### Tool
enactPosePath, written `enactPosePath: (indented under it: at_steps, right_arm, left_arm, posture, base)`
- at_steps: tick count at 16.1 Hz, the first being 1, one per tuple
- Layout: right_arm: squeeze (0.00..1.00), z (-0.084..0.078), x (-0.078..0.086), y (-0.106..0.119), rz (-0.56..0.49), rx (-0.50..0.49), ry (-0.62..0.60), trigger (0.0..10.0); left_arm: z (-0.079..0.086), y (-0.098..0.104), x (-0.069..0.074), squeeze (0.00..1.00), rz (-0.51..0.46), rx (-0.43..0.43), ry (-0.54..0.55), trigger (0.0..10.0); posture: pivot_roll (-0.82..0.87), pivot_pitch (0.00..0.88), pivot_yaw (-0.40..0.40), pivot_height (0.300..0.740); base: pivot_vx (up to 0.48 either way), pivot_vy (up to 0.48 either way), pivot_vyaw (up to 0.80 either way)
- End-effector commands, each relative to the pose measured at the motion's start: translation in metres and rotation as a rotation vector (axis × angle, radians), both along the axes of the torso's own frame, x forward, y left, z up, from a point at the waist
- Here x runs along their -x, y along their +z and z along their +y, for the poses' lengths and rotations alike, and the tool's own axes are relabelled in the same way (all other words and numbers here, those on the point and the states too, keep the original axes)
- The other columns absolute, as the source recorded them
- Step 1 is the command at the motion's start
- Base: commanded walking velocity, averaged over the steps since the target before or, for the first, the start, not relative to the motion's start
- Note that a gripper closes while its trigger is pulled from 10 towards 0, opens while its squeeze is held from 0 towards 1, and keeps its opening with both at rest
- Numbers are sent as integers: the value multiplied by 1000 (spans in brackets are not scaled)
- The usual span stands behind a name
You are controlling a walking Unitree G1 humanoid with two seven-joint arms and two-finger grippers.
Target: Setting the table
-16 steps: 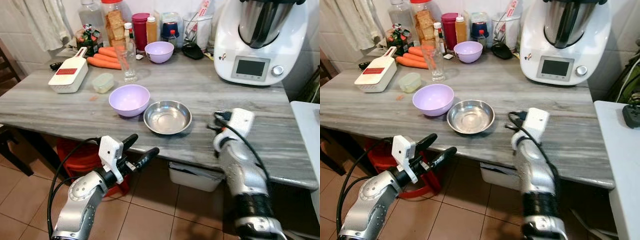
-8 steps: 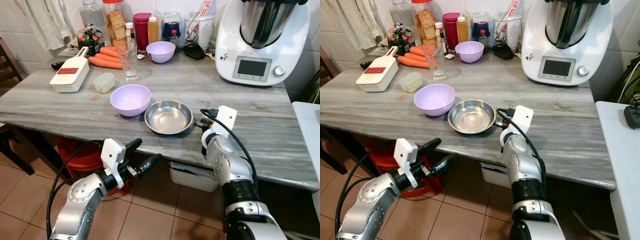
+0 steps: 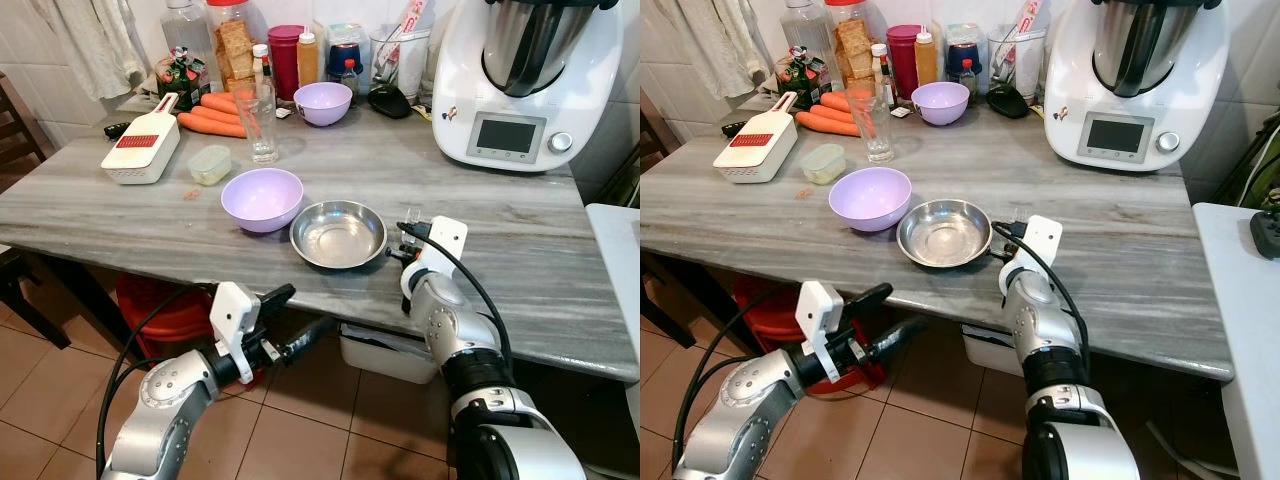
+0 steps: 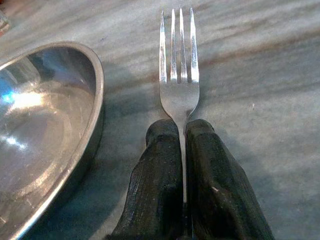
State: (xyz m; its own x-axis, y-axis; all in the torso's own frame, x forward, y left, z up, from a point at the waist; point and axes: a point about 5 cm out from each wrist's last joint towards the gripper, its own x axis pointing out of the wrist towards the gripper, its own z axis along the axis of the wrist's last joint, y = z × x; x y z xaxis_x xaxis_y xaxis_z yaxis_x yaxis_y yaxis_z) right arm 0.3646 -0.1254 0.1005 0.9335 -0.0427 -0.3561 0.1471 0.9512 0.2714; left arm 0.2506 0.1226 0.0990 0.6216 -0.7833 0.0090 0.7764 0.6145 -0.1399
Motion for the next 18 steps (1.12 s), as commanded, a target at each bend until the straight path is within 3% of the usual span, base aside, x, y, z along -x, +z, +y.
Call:
enactPosePath:
  at_steps: [1,3,4,11,18]
  right_arm:
    - [373,4,-5,8,-27,3,13,10000]
    - [753,5,-5,5,-23,2,15,10000]
    - [1000,5,-5,4,-22,2,14,10000]
    - [1000,1,-8,7,-51,6,7,10000]
    - [1000,-12,-2,35,-244,79,-14,10000]
  left_arm:
    - [2,2,1,0,-6,-13,-6,10000]
    - [0,2,1,0,-4,-14,-12,10000]
    - [0,2,0,0,-3,-13,-14,10000]
    - [-3,2,-1,0,-9,-15,-19,10000]
    - [-3,8,-5,0,-12,12,-18,10000]
  posture:
    - [-15,59,49,740]
    - [-17,59,48,740]
    - [-17,56,47,740]
    - [-16,46,47,740]
    - [-19,35,55,740]
  base:
    - [0,0,0]
    - [0,0,0]
    - [0,0,0]
    - [0,0,0]
    - [0,0,0]
